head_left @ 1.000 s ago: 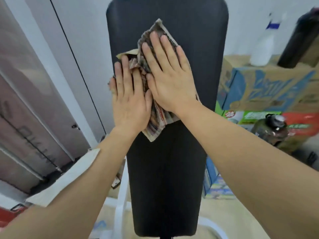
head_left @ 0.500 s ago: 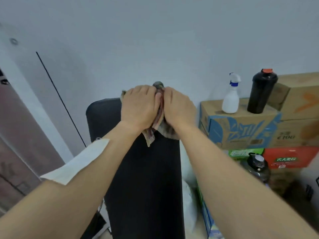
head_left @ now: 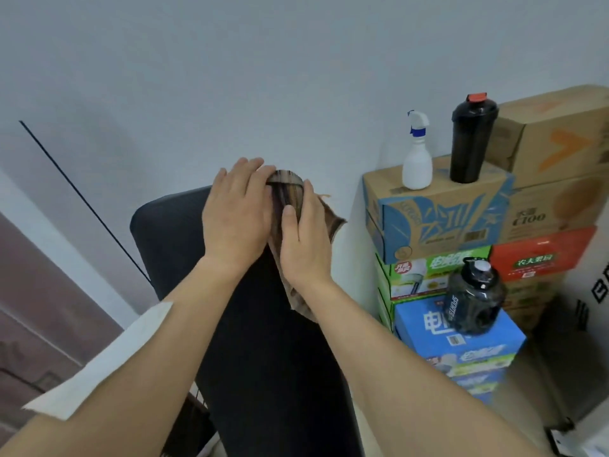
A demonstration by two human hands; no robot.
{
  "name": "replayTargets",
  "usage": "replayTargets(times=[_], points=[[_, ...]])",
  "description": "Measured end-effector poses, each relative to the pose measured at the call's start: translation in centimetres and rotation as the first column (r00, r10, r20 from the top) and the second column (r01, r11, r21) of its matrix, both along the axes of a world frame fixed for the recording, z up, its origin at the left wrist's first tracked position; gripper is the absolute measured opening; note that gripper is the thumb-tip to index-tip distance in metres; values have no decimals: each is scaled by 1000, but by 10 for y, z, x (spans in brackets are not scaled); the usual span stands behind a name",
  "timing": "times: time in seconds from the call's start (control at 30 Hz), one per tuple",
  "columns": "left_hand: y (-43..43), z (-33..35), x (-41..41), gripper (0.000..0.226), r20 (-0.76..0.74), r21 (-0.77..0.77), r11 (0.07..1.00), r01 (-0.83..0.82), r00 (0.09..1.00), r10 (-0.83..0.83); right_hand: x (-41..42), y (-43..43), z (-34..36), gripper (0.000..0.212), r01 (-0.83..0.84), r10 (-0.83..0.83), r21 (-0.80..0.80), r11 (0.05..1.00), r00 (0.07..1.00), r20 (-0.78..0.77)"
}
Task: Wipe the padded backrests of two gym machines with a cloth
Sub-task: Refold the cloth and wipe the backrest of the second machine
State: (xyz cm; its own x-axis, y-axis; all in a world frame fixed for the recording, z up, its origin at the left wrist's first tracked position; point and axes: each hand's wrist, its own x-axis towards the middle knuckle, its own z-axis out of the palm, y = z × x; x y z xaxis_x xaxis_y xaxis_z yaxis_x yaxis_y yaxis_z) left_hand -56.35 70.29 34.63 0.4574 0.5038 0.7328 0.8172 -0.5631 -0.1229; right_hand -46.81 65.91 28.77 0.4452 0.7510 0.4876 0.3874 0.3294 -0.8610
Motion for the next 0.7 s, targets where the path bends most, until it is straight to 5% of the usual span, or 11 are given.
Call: replayTargets(times=[0.2, 0.33, 0.47, 0.7], points=[[0, -3, 3, 45, 44, -64, 996, 66, 997, -63, 16, 31, 41, 45, 33, -32, -10, 999, 997, 71], [-19, -81, -9, 58, -3, -31, 998, -55, 999, 55, -6, -1, -30, 50, 158, -157, -47, 986, 987, 30], [-36, -144, -28, 63, -210, 2, 1000, 15, 978, -14, -25, -42, -105, 50, 265, -274, -182, 947, 962, -22], [-22, -104, -6, 64, -84, 42, 999, -11, 996, 14, 1, -4, -15, 38, 158, -163, -76, 984, 984, -71]])
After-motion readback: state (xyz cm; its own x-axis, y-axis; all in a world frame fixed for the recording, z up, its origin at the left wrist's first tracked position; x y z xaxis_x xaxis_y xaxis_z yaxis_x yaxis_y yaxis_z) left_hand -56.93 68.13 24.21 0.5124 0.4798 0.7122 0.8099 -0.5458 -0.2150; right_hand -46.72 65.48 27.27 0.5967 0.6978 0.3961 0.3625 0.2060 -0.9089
